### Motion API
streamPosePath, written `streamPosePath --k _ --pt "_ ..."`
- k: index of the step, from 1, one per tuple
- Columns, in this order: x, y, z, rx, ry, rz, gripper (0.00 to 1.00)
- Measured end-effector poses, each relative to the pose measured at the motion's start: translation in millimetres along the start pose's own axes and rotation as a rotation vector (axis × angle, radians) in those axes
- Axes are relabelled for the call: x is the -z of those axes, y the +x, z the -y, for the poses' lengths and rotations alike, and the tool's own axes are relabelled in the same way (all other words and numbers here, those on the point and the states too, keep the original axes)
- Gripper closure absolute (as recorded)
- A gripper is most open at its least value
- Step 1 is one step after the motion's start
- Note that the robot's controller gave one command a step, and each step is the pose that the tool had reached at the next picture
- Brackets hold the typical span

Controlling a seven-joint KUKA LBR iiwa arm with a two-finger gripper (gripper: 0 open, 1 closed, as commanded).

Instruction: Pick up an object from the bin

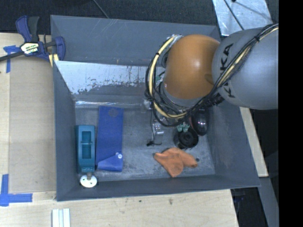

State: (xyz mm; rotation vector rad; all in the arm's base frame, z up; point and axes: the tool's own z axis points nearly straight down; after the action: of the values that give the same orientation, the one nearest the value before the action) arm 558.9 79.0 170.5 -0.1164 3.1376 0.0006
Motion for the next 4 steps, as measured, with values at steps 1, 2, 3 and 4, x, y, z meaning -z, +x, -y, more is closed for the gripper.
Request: streamPosePath --k 1,2,3,4 --pt "-15.8 47.0 39.2 0.181 0.000 0.000 1.00" --pt "-15.5 46.8 38.8 0.180 0.000 0.000 0.00" --pt "-15.5 46.8 38.8 0.180 0.000 0.000 0.00" --pt "-62.2 54.4 56.8 0.276 0.001 0.004 0.00"
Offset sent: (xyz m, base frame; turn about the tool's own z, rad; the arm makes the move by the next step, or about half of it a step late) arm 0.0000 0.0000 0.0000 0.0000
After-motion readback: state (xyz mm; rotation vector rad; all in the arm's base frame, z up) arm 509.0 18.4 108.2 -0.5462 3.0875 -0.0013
